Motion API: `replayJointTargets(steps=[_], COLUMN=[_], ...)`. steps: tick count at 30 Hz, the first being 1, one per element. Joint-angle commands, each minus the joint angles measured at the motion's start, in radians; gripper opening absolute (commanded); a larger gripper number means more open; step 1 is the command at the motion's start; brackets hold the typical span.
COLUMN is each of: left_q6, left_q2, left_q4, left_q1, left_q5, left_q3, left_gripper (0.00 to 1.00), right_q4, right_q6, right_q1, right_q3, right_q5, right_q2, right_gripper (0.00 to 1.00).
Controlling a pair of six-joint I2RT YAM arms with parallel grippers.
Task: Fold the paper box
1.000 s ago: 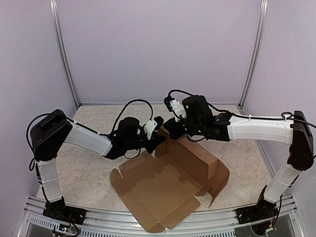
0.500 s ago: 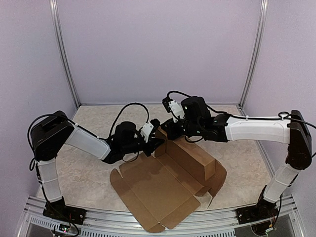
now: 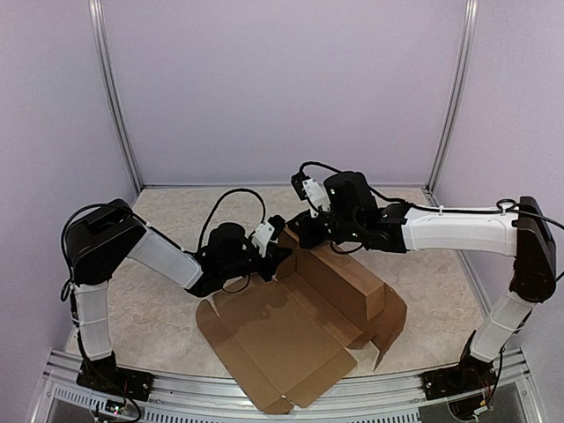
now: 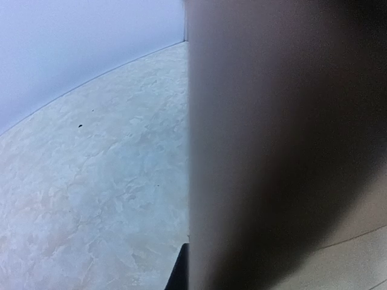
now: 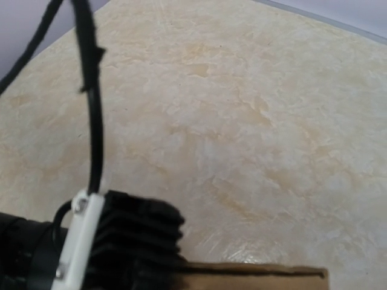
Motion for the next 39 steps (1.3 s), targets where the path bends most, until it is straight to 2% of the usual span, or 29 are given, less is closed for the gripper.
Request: replayJointTargets(steps=[1, 10, 13, 16, 28, 30, 33, 34, 39], left_q6=[-0.008, 0.005, 0.005, 0.003, -0.006, -0.006, -0.009, -0.010, -0.011], left_q2=[0.035, 0.014, 0.015, 0.013, 0.003, 0.001, -0.002, -0.002, -0.009], left_q4=[0.009, 0.006, 0.004, 0.009, 0.043, 0.040, 0.031, 0.030, 0.028], left_q1=[0.003, -0.005, -0.006, -0.006, 0.003, 0.004, 0.007, 0.007, 0.008], left_q5=[-0.013, -0.032, -0.039, -0.044, -0.043, -0.039, -0.023, -0.020, -0.015], left_q3=[0.023, 0.012, 0.010, 0.004, -0.001, 0.004, 0.014, 0.015, 0.014], left_gripper=[0.00, 0.00, 0.10, 0.15, 0.23, 0.20, 0.03, 0.00, 0.00], right_q4=[-0.074, -0.064, -0.057, -0.057, -0.050, -0.052, -0.053, -0.053, -0.052], right_q6=[0.007, 0.014, 0.017, 0.021, 0.029, 0.028, 0.026, 0.026, 0.027], right_q1=[-0.006, -0.004, -0.005, -0.005, -0.002, -0.001, -0.001, -0.001, -0.001], right_q3=[-0.030, -0.038, -0.044, -0.046, -0.050, -0.051, -0.049, -0.048, -0.057], right_q5=[-0.015, -0.016, -0.016, -0.016, -0.015, -0.016, -0.016, -0.015, -0.016], right_q2=[0.026, 0.026, 0.027, 0.026, 0.026, 0.026, 0.023, 0.021, 0.011], right_gripper=[0.00, 0.00, 0.00, 0.00, 0.00, 0.00, 0.00, 0.00, 0.00])
